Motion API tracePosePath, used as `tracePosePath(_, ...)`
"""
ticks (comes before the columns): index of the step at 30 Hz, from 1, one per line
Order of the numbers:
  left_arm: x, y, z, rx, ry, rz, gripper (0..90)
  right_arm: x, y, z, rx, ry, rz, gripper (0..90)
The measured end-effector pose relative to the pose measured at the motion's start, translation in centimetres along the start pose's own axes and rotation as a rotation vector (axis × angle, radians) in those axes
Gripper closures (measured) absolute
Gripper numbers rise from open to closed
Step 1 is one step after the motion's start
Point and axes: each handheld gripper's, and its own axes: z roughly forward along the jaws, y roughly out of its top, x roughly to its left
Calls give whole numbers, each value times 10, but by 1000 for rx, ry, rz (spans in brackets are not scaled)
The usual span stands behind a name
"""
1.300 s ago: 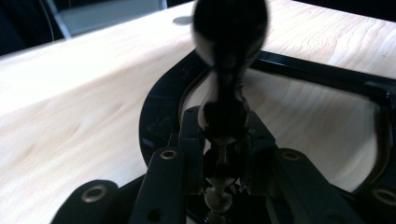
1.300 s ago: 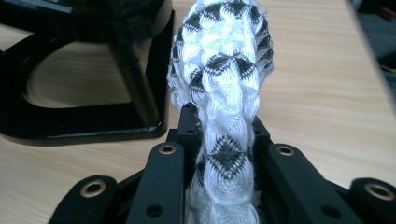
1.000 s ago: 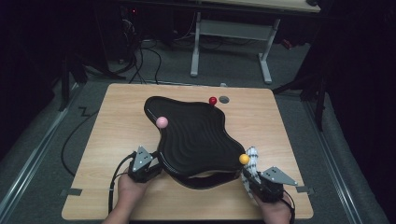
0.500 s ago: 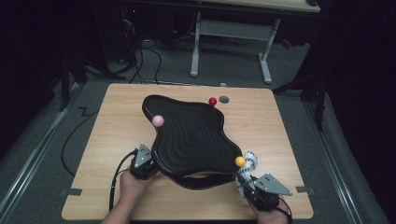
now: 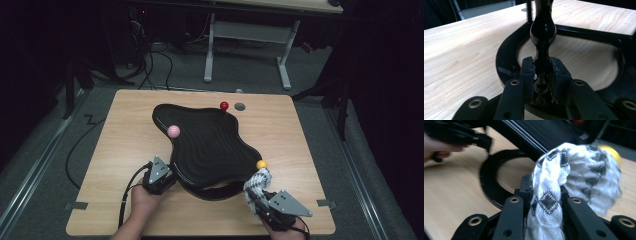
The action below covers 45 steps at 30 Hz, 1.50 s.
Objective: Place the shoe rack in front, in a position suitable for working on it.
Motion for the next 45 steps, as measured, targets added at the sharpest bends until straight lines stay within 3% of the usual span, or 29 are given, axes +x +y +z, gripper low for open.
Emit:
tracePosePath(4, -6, 1, 0, 4, -18, 18, 746, -22, -9, 1, 15, -62, 80, 761)
tracePosePath(6, -10, 1, 0, 4, -24, 19, 746, -20, -5, 2, 4, -56, 90, 761)
tracePosePath(11, -14, 1, -1, 5, -29, 28, 746, 12, 15, 4, -65, 35, -27, 761)
tracePosePath(14, -14, 0, -1, 1, -35, 27, 746, 14, 16, 3, -70, 37, -50, 761)
tracePosePath(21, -17, 1, -1, 4, -52, 46, 746, -26, -1, 3, -8, -59, 88, 760)
tracePosePath(23, -18, 2, -1, 5, -53, 46, 746, -22, 3, 5, -12, -51, 69, 760)
tracePosePath(27, -20, 2, -2, 11, -55, 52, 746, 2, 18, 7, -57, 19, -15, 760)
tracePosePath(29, -21, 2, -3, 13, -60, 54, 746, 7, 21, 6, -69, 32, -39, 760)
tracePosePath(32, -23, 2, -4, 13, -68, 62, 746, -5, 16, 4, -65, 33, 7, 757)
tracePosePath(38, -30, 2, -7, 16, -81, 71, 746, -33, 3, 7, -21, -38, 90, 758)
tracePosePath(41, -32, 2, -7, 16, -81, 75, 745, -23, 14, 6, -44, -11, 54, 758)
tracePosePath(43, -32, 2, -7, 11, -81, 74, 745, -9, 22, 3, -70, 32, 7, 758)
tracePosePath(45, -31, 1, -8, 10, -74, 72, 744, 4, 29, -1, -97, 91, -10, 757)
